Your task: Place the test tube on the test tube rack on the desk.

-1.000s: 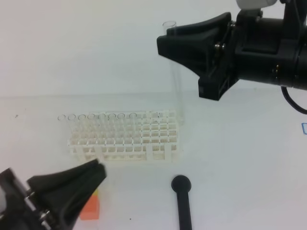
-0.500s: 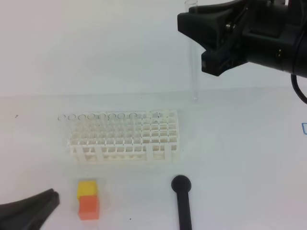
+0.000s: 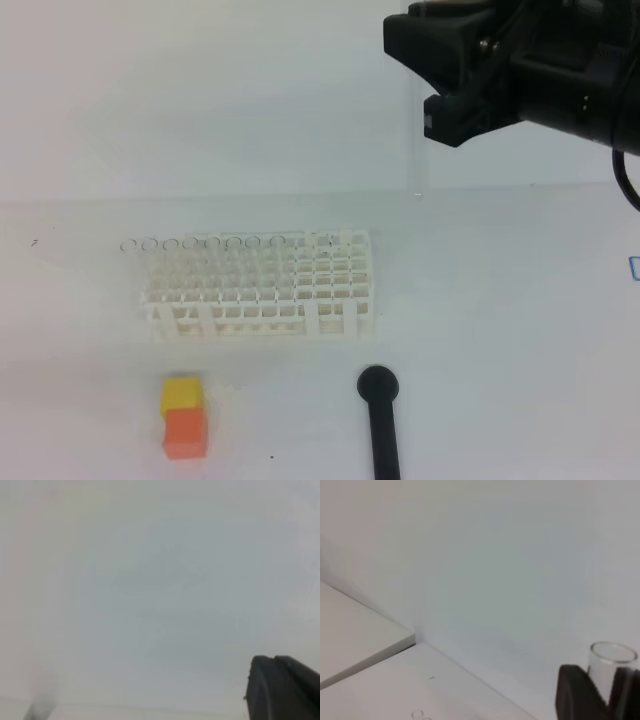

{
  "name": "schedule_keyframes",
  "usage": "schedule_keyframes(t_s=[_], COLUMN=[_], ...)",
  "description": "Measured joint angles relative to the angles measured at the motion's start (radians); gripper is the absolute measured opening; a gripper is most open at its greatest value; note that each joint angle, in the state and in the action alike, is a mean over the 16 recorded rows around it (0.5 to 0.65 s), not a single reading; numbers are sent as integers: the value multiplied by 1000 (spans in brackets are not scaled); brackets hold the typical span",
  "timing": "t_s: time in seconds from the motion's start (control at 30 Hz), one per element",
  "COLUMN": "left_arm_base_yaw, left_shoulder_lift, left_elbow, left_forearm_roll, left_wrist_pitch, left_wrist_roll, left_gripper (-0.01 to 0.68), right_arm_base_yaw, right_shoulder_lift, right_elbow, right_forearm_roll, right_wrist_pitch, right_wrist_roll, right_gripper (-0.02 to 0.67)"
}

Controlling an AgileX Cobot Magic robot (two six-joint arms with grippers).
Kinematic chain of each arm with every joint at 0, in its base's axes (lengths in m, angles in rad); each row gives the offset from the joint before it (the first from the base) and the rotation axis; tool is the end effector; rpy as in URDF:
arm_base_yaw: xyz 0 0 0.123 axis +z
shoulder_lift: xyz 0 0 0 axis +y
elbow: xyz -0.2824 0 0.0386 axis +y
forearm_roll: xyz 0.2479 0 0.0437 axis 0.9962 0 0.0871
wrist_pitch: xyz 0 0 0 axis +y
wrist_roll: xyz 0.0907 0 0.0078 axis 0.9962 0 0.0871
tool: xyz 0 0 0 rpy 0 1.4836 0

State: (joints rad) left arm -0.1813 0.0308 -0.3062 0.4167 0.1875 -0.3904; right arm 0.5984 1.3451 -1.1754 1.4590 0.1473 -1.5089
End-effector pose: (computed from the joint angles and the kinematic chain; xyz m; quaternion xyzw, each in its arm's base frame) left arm 0.0354 0.0005 0.2968 0.0349 0.6358 -0.0382 0.7701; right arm 0.2533 0.1889 0.3992 -0.2824 0.6850 0.2331 0.6299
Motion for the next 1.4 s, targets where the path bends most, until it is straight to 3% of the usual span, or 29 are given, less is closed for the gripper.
schedule_keyframes(t_s=[0.13,0.27,0.5,0.63,1.03,1.4], left_arm_base_yaw=[108,170,193,192,191,190], left_shoulder_lift=[-33,-50,-53,-52,-48,-51], left_elbow=[63,154,296,329,328,330], left_forearm_roll=[-15,-29,-47,-60,-109,-366], left_wrist_pitch=[-27,-64,-60,-8,148,143], left_wrist_roll=[-35,-72,-119,-130,-60,260], left_gripper=[-1,-1,-1,-1,-1,-1], right_arm_base_yaw=[3,10,41,69,170,245], right_shoulder_lift=[2,14,86,167,464,573], right_elbow=[0,0,0,0,0,5], right_forearm_roll=[-131,-366,-808,-969,-1064,-1056], right_wrist_pitch=[-17,-55,-209,-350,-776,-912], right_wrist_roll=[148,420,935,1125,1176,1131], right_gripper=[128,128,128,128,128,128])
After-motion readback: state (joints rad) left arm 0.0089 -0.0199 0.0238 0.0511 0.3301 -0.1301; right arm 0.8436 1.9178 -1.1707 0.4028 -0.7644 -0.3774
